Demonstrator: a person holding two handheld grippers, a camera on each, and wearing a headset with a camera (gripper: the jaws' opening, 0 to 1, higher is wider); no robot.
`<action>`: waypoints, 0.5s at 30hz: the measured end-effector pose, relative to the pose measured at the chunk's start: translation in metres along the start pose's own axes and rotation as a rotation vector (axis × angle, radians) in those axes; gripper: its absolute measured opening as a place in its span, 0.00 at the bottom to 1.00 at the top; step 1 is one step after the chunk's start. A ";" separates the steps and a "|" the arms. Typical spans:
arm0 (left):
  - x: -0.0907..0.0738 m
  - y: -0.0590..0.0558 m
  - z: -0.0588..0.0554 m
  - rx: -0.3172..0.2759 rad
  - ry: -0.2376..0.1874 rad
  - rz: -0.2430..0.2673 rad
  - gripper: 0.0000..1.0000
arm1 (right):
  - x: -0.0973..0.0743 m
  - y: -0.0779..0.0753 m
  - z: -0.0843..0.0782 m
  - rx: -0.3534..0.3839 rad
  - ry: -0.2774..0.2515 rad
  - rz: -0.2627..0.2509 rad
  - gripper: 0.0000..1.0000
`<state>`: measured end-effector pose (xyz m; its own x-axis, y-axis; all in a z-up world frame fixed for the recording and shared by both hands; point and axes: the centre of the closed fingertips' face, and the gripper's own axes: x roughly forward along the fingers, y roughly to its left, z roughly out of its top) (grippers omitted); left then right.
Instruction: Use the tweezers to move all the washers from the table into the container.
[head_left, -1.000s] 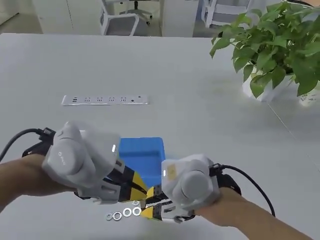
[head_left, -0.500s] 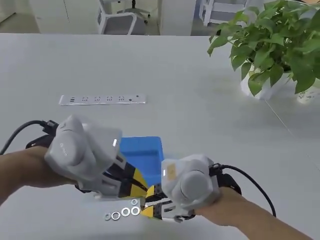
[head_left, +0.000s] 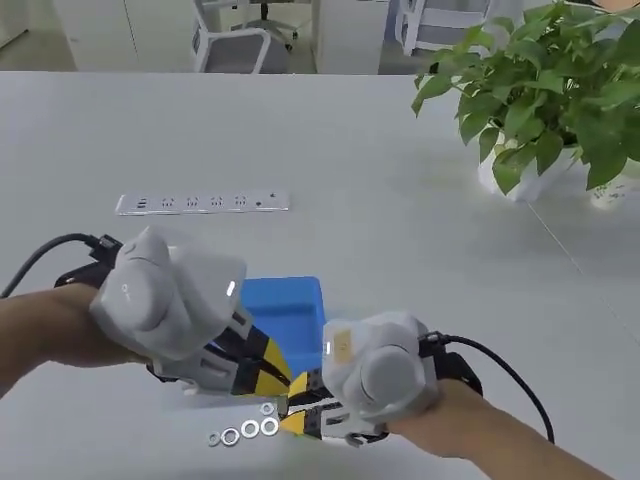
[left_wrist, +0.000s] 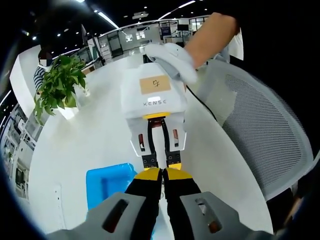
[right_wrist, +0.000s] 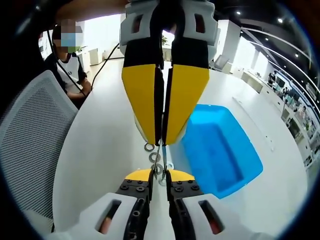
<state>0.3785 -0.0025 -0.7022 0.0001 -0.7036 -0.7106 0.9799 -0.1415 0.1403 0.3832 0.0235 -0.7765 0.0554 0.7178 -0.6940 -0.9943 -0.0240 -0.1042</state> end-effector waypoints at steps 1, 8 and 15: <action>0.000 0.001 0.000 0.003 -0.001 0.003 0.06 | 0.000 0.000 0.000 -0.002 0.000 -0.001 0.13; 0.000 0.000 -0.001 0.015 0.004 -0.005 0.06 | -0.001 -0.001 -0.001 -0.012 0.009 -0.007 0.13; 0.001 0.002 -0.001 0.022 0.014 -0.009 0.06 | -0.002 -0.002 -0.003 -0.011 0.015 -0.007 0.13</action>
<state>0.3809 -0.0025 -0.7032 -0.0058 -0.6928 -0.7211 0.9752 -0.1634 0.1491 0.3858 0.0202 -0.7768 0.0639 0.7076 -0.7037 -0.9928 -0.0266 -0.1169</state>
